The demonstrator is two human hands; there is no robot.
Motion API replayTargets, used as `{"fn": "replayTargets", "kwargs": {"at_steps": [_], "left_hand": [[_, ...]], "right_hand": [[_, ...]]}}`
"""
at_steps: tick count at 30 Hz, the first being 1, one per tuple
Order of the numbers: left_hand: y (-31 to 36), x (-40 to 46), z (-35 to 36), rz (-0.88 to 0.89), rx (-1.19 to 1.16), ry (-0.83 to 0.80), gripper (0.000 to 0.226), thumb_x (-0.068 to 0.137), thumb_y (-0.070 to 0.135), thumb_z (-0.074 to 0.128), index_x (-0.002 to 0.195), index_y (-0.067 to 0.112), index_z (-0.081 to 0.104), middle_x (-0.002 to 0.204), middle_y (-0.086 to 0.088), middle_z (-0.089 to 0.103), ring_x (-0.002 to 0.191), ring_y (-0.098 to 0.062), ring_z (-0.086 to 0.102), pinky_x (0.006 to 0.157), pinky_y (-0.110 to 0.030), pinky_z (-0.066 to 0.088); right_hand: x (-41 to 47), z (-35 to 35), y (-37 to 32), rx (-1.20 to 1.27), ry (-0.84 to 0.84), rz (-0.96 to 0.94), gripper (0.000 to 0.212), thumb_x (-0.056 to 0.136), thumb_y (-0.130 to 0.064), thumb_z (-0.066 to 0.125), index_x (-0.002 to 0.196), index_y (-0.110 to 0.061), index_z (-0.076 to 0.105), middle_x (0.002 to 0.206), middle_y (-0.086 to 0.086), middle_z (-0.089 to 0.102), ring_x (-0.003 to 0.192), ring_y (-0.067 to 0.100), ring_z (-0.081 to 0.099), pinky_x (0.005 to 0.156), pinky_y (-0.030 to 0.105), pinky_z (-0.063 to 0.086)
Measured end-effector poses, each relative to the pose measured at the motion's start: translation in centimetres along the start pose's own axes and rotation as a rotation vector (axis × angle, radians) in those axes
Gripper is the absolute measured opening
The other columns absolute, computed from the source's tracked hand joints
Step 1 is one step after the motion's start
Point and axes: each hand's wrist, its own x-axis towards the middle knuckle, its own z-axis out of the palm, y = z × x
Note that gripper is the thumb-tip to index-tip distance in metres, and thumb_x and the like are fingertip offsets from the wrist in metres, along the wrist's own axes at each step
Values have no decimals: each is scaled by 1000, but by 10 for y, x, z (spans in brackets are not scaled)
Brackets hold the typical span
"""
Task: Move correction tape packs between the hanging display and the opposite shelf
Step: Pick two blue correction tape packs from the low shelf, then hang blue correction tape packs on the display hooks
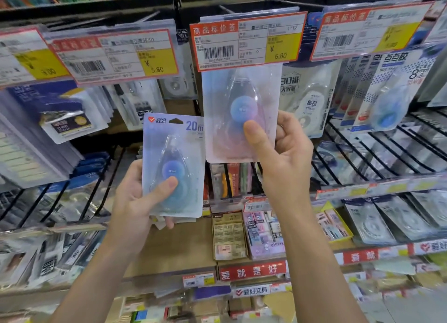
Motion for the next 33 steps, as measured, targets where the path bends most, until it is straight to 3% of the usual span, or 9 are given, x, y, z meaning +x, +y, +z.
{"fn": "replayTargets", "kwargs": {"at_steps": [8,18,21,24,31,33], "left_hand": [[-2,4,-3,-15,-8,-4,35,76,19,67,110,18,56,88,-2,69,58,-23,63,33,-28,42],[-2,12,-6,-11,-22,0,31,76,18,69,104,19,56,91,-3,69,60,-25,64,32,-28,42],[-1,14,-7,-19,-14,-4,47,67,36,87,102,23,59,92,-4,69,61,-26,65,34,-29,43],[1,15,-6,-31,-21,-19,68,52,58,92,103,25,61,94,-4,69,62,-26,66,35,-29,44],[1,13,-8,-53,-22,-37,71,50,60,92,107,27,64,93,-6,71,60,-29,64,35,-28,45],[1,13,-8,-52,-19,-41,70,50,60,92,106,27,64,93,-6,71,61,-29,65,36,-28,45]], "right_hand": [[-10,-7,7,-5,16,16,24,88,-21,69,105,-6,62,75,5,67,71,15,64,69,30,56],[-1,-6,12,-20,38,24,26,87,-23,69,104,-5,61,75,-1,69,71,13,66,69,27,56],[1,-3,16,-24,46,41,31,87,-24,70,108,-3,62,78,1,70,75,14,68,70,28,56],[4,0,20,-2,62,60,32,88,-20,71,109,2,61,68,-8,66,65,5,62,63,19,50],[11,5,24,-54,169,119,19,87,-19,76,91,-4,64,57,-15,57,53,0,50,54,17,46],[10,7,27,-62,214,152,23,87,-23,77,87,-5,63,58,-11,57,55,6,52,52,30,55]]}}
